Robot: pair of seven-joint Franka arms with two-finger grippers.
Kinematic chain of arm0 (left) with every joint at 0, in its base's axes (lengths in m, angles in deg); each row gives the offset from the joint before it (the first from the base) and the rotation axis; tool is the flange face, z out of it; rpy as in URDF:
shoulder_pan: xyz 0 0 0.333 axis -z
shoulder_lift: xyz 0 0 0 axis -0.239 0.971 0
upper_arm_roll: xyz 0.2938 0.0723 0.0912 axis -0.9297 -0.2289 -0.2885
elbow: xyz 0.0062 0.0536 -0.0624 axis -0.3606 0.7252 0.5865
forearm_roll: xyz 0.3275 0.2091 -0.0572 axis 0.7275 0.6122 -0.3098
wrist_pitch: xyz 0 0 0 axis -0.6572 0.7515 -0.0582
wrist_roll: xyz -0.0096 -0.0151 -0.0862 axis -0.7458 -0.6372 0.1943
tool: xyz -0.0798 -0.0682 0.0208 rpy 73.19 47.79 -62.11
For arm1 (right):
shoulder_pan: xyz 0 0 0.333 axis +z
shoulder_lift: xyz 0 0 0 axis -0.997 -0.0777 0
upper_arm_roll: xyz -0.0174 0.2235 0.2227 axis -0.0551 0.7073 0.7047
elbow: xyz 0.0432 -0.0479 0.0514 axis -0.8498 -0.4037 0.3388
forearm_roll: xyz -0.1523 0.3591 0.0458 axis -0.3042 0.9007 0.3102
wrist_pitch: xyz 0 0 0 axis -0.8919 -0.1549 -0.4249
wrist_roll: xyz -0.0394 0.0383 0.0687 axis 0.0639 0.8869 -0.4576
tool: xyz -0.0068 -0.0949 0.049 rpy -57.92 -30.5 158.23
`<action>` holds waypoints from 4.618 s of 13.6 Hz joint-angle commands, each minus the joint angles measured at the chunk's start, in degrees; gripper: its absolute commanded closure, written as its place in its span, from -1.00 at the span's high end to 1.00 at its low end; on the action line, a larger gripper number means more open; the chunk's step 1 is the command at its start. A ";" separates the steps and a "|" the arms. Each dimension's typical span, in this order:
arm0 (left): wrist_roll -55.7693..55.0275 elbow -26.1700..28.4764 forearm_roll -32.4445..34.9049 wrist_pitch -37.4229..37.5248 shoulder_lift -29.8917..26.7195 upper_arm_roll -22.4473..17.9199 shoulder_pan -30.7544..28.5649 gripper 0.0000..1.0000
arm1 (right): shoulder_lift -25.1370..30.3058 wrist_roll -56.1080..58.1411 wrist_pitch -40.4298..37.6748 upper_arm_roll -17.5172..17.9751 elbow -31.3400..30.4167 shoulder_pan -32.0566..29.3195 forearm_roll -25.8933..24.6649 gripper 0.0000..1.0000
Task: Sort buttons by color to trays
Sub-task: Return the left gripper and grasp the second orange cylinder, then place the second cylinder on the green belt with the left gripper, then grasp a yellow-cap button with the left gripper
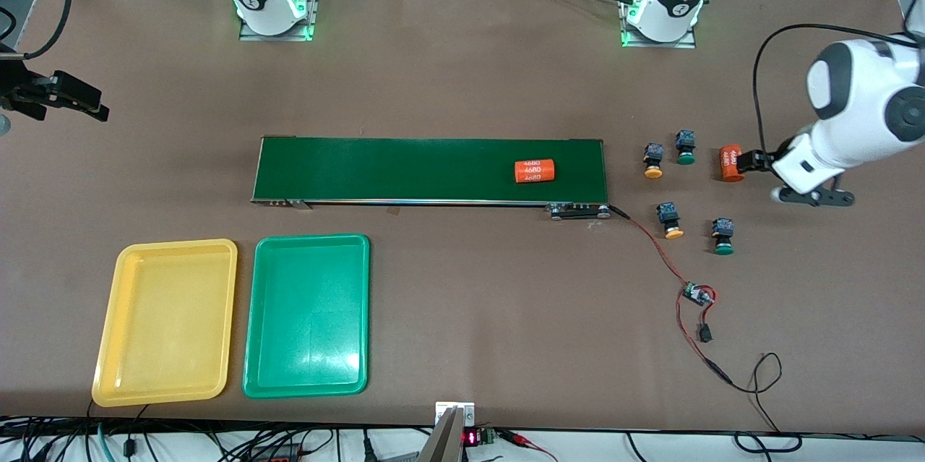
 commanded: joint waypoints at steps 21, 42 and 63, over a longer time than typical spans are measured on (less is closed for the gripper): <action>9.45 -12.79 -0.65 20.00 8.32 6.03 2.91 -0.80 | -0.88 0.15 1.15 -0.13 0.57 0.03 -0.08 1.00; 30.02 -10.25 -1.70 -1.89 7.98 29.44 10.56 1.00 | -1.41 0.33 1.33 -0.13 0.48 0.12 -0.17 1.00; -4.36 6.79 -3.90 -9.43 8.76 7.11 10.38 1.00 | -2.28 0.42 1.24 -0.04 0.48 0.39 0.01 1.00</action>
